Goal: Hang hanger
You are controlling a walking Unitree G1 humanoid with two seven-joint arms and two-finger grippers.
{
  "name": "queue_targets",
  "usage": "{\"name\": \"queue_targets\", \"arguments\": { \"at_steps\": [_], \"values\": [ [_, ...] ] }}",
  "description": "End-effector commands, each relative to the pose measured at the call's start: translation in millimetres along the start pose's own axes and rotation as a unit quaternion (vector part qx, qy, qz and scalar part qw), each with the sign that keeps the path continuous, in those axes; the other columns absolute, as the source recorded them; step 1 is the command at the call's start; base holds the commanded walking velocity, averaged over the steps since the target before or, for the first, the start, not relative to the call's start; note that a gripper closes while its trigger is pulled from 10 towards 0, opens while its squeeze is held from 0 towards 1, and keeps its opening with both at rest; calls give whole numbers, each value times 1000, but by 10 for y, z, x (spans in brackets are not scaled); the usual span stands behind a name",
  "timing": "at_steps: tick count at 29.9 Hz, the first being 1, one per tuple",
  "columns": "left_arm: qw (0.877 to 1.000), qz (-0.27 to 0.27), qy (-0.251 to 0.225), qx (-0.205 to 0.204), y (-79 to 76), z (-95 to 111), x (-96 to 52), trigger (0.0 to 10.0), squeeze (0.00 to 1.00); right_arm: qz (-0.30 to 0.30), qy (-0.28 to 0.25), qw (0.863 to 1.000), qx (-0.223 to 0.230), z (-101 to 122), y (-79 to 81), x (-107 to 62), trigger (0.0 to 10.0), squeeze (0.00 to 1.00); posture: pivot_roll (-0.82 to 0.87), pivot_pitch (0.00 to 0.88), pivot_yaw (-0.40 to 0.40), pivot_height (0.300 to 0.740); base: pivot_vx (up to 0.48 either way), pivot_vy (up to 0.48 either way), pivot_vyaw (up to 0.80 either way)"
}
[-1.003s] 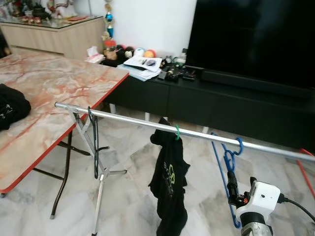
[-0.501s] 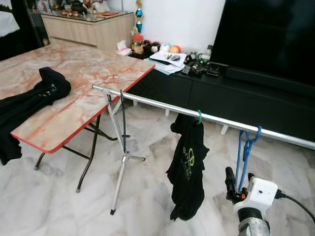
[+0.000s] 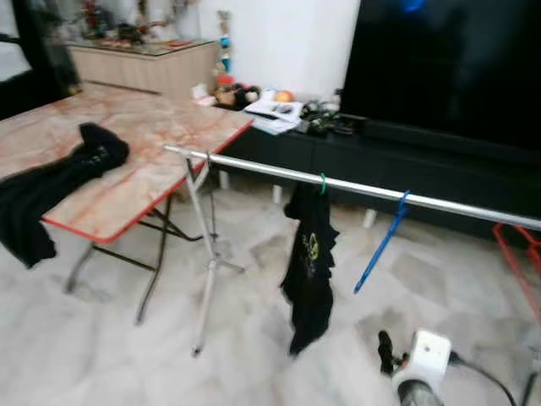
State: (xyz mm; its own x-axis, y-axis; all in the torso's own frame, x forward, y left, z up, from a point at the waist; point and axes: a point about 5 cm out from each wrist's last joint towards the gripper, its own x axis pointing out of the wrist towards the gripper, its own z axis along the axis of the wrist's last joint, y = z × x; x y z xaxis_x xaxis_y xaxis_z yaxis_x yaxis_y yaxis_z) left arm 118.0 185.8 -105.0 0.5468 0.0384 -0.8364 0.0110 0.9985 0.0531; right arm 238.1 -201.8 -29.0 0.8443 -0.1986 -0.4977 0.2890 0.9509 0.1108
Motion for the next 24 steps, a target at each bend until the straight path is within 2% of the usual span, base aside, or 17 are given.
{"name": "queue_targets", "arguments": {
  "at_steps": [1, 2, 3, 6, 10, 14, 16, 24],
  "values": [
    [999, -30, 9, 13, -134, -10, 8, 10000, 0, 6, 31, 999, -13, -97, 29, 10, 10000, 0, 76, 0, -24, 740, 0, 0, 0],
    [999, -30, 9, 13, -134, -10, 8, 10000, 0, 6, 31, 999, -13, -97, 29, 10, 10000, 0, 76, 0, -24, 740, 0, 0, 0],
    [999, -30, 10, 14, -133, -9, 9, 10000, 0, 8, 56, 998, -21, -189, 27, -4, 10000, 0, 79, 0, -23, 740, 0, 0, -800],
    [999, -30, 8, 12, -127, 4, 13, 10000, 0, -39, 124, 991, 45, -473, -113, -105, 10000, 0, 97, 0, -21, 740, 0, 0, -800],
    [999, -27, 10, 15, -118, 4, 14, 10000, 0, -35, 162, 986, 9, -658, -146, -193, 10000, 0, 96, 0, -16, 740, 0, 0, -775],
    [999, -26, 11, 16, -115, 9, 17, 10000, 0, -30, 175, 984, -2, -755, -174, -255, 10000, 0, 93, 0, -15, 740, 0, 0, -763],
    [999, -26, 11, 16, -113, 9, 17, 10000, 0, -39, 184, 982, -5, -801, -240, -292, 10000, 0, 92, 0, -14, 740, 0, 0, -759],
    [999, -24, 17, 32, -108, 9, 21, 10000, 0, -51, 188, 981, 2, -815, -324, -310, 10000, 0, 78, 0, -3, 740, 0, 0, -753]
  ]
}}
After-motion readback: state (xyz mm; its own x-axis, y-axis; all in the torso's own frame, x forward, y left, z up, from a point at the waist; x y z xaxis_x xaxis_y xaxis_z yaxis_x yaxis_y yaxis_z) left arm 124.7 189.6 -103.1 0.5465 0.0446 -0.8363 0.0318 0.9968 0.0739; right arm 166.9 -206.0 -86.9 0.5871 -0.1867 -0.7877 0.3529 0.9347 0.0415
